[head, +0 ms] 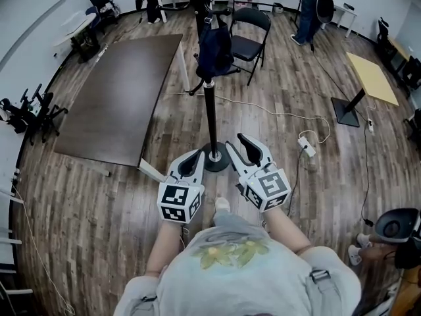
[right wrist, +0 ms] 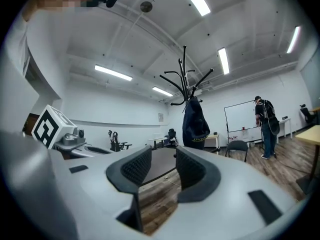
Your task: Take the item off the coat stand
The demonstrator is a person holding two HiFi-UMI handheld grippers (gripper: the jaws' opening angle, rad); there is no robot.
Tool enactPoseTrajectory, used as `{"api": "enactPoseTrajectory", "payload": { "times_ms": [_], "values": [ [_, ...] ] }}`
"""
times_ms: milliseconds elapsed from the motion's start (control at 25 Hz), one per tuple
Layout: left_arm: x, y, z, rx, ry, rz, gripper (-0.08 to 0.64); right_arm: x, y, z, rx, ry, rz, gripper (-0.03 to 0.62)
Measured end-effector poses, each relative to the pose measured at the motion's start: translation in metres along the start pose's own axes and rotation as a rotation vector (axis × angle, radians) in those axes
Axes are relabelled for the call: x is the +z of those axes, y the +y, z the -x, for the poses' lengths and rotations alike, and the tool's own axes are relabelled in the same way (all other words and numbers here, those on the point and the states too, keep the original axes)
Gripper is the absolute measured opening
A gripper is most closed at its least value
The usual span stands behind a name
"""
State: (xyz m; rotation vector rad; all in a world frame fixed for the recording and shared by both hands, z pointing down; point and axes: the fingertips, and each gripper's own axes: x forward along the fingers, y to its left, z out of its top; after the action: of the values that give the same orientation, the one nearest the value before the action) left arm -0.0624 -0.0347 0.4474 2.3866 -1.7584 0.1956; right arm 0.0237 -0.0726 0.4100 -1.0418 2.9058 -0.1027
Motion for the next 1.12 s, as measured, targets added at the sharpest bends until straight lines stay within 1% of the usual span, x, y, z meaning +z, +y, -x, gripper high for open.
{"api": "enactPoseTrajectory", "payload": {
  "times_ms": [240, 720, 1120],
  "values": [
    [-0.002, 0.013, -0.021, -0.003, 0.009, 0.01, 0.015, 0.014, -0.017, -0.029, -0.004, -0.024, 0.015, 0.189],
    [-0.003, 0.039, -0.052, -0.001, 0.021, 0.025, 0.015, 0.045, -0.045, -0.08, -0.013, -0.086, 0.06, 0.213],
    [-0.006, 0.057, -0.071, 0.003, 0.029, 0.042, 0.015, 0.067, -0.063, -0.116, -0.025, -0.111, 0.11, 0.247]
  ]
}}
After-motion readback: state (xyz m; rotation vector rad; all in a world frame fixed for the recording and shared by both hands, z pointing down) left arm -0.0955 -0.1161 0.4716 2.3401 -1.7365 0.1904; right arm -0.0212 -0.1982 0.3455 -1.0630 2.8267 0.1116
